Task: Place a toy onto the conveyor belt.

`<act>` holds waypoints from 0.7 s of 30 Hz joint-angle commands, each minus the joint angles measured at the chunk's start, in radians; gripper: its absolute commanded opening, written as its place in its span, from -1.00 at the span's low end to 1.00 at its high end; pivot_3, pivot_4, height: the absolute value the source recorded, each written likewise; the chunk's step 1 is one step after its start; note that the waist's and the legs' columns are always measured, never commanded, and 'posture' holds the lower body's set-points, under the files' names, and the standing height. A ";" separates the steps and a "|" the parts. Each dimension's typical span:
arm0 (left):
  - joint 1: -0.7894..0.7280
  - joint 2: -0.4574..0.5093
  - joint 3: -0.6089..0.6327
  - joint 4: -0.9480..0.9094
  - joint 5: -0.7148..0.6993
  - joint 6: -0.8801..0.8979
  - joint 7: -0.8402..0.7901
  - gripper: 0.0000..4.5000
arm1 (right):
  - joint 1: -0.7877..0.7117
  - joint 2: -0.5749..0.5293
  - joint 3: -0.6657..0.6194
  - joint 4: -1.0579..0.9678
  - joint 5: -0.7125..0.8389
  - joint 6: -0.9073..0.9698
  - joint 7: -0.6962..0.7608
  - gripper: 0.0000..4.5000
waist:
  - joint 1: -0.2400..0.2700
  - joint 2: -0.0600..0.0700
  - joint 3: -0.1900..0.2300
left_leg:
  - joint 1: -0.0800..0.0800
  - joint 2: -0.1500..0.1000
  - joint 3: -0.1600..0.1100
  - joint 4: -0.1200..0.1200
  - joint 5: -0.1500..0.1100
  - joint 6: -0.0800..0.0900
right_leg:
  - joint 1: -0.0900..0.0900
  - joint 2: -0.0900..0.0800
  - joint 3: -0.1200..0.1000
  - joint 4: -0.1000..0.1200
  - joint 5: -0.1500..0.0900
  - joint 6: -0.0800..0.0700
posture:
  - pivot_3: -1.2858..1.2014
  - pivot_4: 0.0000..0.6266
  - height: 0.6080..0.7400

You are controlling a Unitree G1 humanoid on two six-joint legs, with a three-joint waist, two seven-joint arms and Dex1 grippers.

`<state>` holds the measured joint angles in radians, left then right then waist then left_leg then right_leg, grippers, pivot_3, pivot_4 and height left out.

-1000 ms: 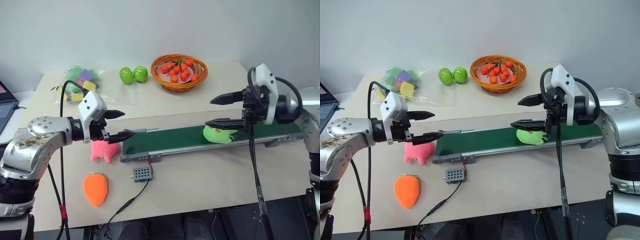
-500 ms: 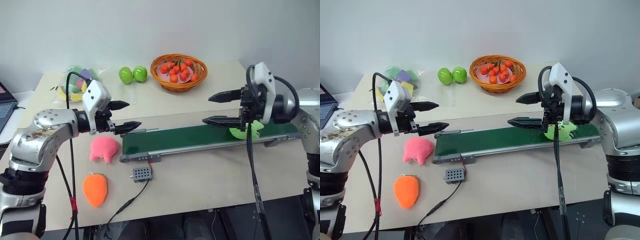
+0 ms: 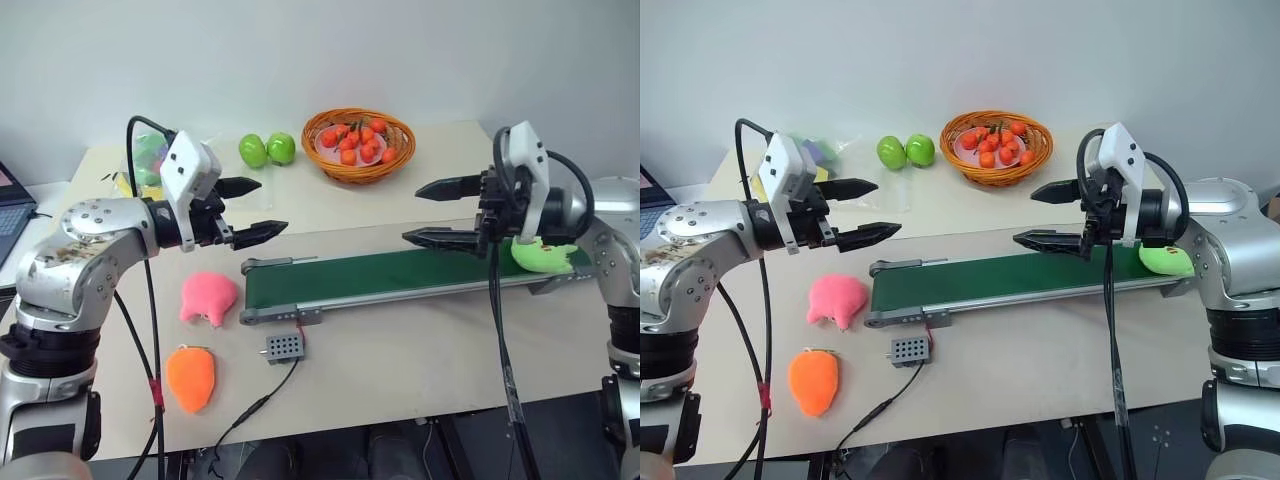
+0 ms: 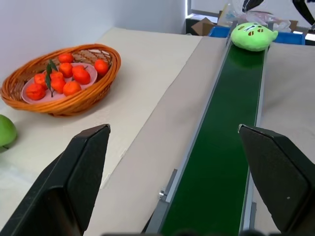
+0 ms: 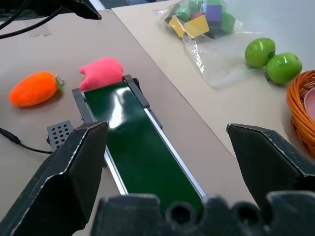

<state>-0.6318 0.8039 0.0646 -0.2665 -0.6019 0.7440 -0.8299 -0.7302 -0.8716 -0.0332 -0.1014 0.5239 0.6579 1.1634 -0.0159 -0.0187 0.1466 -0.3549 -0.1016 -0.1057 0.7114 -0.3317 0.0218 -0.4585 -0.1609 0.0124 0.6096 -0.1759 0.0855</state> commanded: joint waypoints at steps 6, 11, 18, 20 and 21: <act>-0.016 0.012 0.059 -0.027 0.003 0.003 0.038 0.98 | -0.034 0.023 -0.010 0.020 -0.013 -0.058 -0.010 1.00 | 0.000 0.000 0.000 | 0.000 0.000 0.000 0.000 0.000 0.000 | 0.000 0.000 0.000 0.000 0.000 0.000 | 0.03 -0.52 1.00; -0.007 0.018 0.083 -0.032 0.002 0.012 0.057 0.98 | -0.042 0.040 -0.002 0.036 -0.022 -0.074 -0.008 1.00 | 0.001 0.000 0.000 | 0.000 0.000 0.000 0.000 0.000 0.000 | 0.000 0.000 0.000 0.000 0.000 0.000 | 0.03 -0.52 1.00; 0.003 0.029 0.106 -0.039 -0.005 0.029 0.055 0.98 | -0.061 0.059 0.008 0.058 -0.035 -0.085 -0.001 1.00 | 0.000 0.000 0.000 | 0.000 0.000 0.000 0.000 0.000 0.000 | 0.000 0.000 0.000 0.000 0.000 0.000 | 0.03 -0.52 1.00; 0.005 0.036 0.114 -0.038 -0.007 0.033 0.053 0.98 | -0.064 0.061 0.011 0.063 -0.038 -0.089 0.001 1.00 | 0.001 0.000 0.000 | 0.000 0.000 0.000 0.000 0.000 0.000 | 0.000 0.000 0.000 0.000 0.000 0.000 | 0.03 -0.52 1.00; 0.006 0.039 0.118 -0.036 -0.008 0.035 0.052 0.98 | -0.065 0.062 0.011 0.065 -0.039 -0.090 0.002 1.00 | 0.001 0.000 0.000 | 0.000 0.000 0.000 0.000 0.000 0.000 | 0.000 0.000 0.000 0.000 0.000 0.000 | 0.03 -0.52 1.00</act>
<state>-0.6217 0.8220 0.1411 -0.2699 -0.5957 0.7764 -0.7762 -0.7692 -0.8077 -0.0078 -0.0272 0.4836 0.5941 1.1579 -0.0149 -0.0186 0.1466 -0.3550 -0.1016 -0.1058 0.7114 -0.3317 0.0218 -0.4586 -0.1609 0.0123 0.6096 -0.1758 0.0855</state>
